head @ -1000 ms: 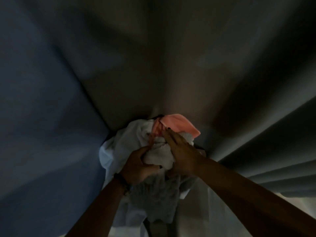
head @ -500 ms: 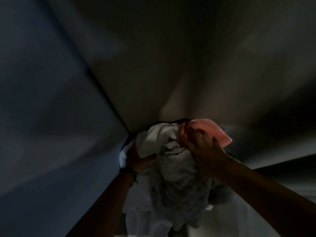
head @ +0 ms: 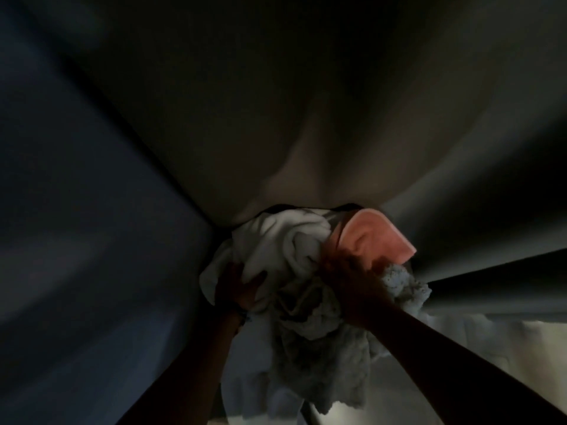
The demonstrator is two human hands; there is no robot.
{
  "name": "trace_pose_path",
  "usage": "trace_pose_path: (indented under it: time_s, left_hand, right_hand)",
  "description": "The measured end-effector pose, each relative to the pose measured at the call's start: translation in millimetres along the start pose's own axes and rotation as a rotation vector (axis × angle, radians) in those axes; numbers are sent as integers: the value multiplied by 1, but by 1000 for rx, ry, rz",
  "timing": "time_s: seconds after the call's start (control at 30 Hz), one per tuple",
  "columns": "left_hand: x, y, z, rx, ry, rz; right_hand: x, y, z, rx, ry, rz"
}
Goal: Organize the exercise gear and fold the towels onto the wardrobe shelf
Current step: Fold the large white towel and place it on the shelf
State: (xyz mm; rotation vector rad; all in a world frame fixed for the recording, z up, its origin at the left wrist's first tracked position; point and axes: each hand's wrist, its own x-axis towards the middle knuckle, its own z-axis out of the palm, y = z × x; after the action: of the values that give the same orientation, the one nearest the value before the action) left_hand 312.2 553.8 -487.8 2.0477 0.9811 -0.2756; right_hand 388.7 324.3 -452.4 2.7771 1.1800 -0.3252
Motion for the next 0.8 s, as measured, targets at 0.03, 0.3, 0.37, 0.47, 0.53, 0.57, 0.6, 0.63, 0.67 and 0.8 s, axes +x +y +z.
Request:
trace_pose_path:
  time_s: [0.03, 0.3, 0.37, 0.47, 0.53, 0.57, 0.6, 0.63, 0.67, 0.8]
  left_hand:
    - [-5, 2, -3, 20, -15, -9]
    - [-83, 30, -17, -85, 238, 85]
    - [-113, 47, -21, -182, 332, 129]
    - [-155, 75, -29, -279, 502, 207]
    - [-181, 95, -38, -310, 618, 264]
    - [-195, 107, -44, -338, 667, 290]
    - [-209, 120, -51, -370, 715, 319]
    - [-223, 133, -60, -393, 766, 344]
    - [-235, 146, -69, -417, 812, 359]
    - [-278, 194, -107, -624, 912, 306]
  right_hand:
    - [-10, 2, -1, 23, 88, -27]
    - [-87, 33, -39, 96, 116, -15]
    - [-101, 45, -55, 71, 114, -4]
    - [-124, 59, -75, 11, 102, -57]
    - [-140, 70, -85, -18, 68, -123]
    - [-147, 76, -87, -27, 72, -164]
    - [-154, 83, -89, -11, 87, -204]
    - [-161, 87, -94, 20, 101, -230]
    - [-170, 90, -102, 55, 111, -247]
    - [-198, 98, -146, 100, 182, -185]
